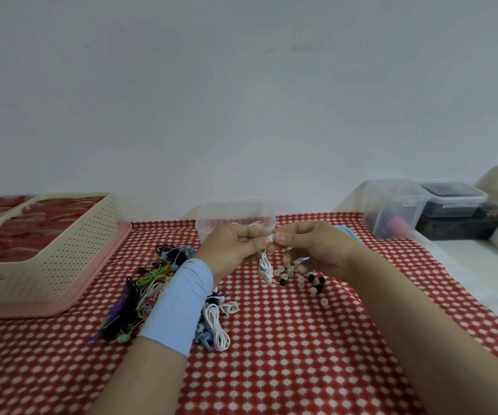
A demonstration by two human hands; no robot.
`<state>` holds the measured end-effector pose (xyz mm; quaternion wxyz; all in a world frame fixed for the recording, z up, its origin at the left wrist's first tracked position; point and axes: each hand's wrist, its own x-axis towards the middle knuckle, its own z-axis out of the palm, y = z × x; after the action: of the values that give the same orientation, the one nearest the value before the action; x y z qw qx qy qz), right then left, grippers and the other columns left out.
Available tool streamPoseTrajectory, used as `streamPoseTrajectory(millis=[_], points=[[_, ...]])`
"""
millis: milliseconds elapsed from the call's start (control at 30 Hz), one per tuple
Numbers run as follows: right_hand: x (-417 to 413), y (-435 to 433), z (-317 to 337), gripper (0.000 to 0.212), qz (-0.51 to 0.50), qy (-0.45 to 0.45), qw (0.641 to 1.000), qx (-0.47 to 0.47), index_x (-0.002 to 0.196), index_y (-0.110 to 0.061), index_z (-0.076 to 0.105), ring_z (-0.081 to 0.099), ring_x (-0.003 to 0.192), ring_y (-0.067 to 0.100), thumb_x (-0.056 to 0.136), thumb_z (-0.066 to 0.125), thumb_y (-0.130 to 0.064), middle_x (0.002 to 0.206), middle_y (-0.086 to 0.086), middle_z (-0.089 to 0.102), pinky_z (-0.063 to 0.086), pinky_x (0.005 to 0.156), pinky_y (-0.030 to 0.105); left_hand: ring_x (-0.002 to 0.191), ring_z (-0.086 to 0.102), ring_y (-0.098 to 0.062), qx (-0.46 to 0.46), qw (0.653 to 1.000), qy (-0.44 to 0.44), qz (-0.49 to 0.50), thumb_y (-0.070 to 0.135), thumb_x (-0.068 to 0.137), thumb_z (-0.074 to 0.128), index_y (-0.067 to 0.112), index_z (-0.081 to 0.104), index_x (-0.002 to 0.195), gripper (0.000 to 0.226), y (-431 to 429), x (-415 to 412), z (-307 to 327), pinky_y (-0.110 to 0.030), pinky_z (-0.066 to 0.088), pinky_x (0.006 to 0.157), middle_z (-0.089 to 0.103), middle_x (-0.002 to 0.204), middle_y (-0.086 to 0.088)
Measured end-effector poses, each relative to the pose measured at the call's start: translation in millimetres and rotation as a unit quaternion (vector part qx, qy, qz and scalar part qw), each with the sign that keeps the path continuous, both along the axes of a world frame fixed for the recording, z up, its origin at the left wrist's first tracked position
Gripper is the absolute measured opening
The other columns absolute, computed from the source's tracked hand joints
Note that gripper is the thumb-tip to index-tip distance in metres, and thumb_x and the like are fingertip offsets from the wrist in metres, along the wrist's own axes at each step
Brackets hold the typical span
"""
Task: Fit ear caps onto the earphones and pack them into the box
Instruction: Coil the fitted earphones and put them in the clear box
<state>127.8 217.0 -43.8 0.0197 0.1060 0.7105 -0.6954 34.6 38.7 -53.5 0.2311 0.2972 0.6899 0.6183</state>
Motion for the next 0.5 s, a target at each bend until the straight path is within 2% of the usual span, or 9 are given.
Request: streamPoseTrajectory(millis=[100, 167, 233, 300, 400, 500], points=[[0.8, -2.2, 5.3, 0.029, -0.017, 0.034, 0.999, 0.032, 0.109, -0.016, 0.078, 0.067, 0.073, 0.017, 0.088, 0.072, -0.035, 0.104, 0.003, 0.078, 0.046, 0.059, 0.029, 0.091, 0.069, -0.017, 0.010, 0.999, -0.043, -0.016, 0.009, 0.091, 0.065, 0.006, 0.071, 0.109, 0.018, -2.1, -0.6, 5.0, -0.024, 0.057, 0.077, 0.075, 0.097, -0.011], [1.7, -4.5, 7.2, 0.026, -0.037, 0.031, 0.996, 0.072, 0.116, -0.025, 0.075, 0.071, 0.079, 0.020, 0.097, 0.064, -0.039, 0.108, -0.005, 0.077, 0.050, 0.064, 0.031, 0.091, 0.065, -0.017, 0.010, 0.998, -0.057, -0.038, 0.009, 0.093, 0.062, 0.006, 0.070, 0.105, 0.015, -4.6, 2.3, 8.3, -0.032, 0.056, 0.088, 0.072, 0.098, -0.011], [3.8, -8.4, 7.4, 0.025, -0.007, 0.016, 0.993, 0.120, 0.120, -0.025, 0.073, 0.074, 0.086, 0.020, 0.101, 0.060, -0.034, 0.110, -0.007, 0.077, 0.051, 0.066, 0.031, 0.092, 0.062, -0.018, 0.018, 0.996, -0.071, -0.054, 0.008, 0.095, 0.058, 0.006, 0.068, 0.103, 0.013, -5.9, 4.5, 9.2, -0.036, 0.051, 0.096, 0.068, 0.094, -0.009], [6.0, -12.2, 6.3, 0.019, 0.039, 0.007, 0.989, 0.145, 0.114, -0.019, 0.076, 0.074, 0.086, 0.018, 0.100, 0.063, -0.023, 0.107, -0.001, 0.078, 0.052, 0.064, 0.028, 0.088, 0.064, -0.018, 0.027, 0.994, -0.085, -0.057, 0.005, 0.096, 0.055, 0.004, 0.065, 0.105, 0.013, -5.7, 3.9, 8.4, -0.035, 0.053, 0.092, 0.067, 0.090, -0.008], [6.5, -10.9, 6.6, 0.015, 0.030, 0.018, 0.987, 0.158, 0.105, -0.012, 0.079, 0.072, 0.078, 0.013, 0.094, 0.070, -0.007, 0.093, 0.004, 0.079, 0.054, 0.061, 0.025, 0.084, 0.067, -0.014, 0.024, 0.995, -0.090, -0.034, 0.004, 0.096, 0.055, 0.003, 0.062, 0.112, 0.017, -5.4, 0.7, 7.6, -0.030, 0.059, 0.078, 0.068, 0.094, -0.009], [5.5, -8.5, 6.7, 0.012, 0.027, 0.021, 0.988, 0.150, 0.099, -0.008, 0.079, 0.069, 0.072, 0.013, 0.092, 0.071, -0.003, 0.086, 0.005, 0.077, 0.055, 0.059, 0.025, 0.085, 0.069, -0.013, 0.007, 0.998, -0.062, -0.026, 0.006, 0.096, 0.057, 0.004, 0.063, 0.115, 0.020, -7.0, -1.1, 7.7, -0.031, 0.059, 0.079, 0.071, 0.098, -0.008]])
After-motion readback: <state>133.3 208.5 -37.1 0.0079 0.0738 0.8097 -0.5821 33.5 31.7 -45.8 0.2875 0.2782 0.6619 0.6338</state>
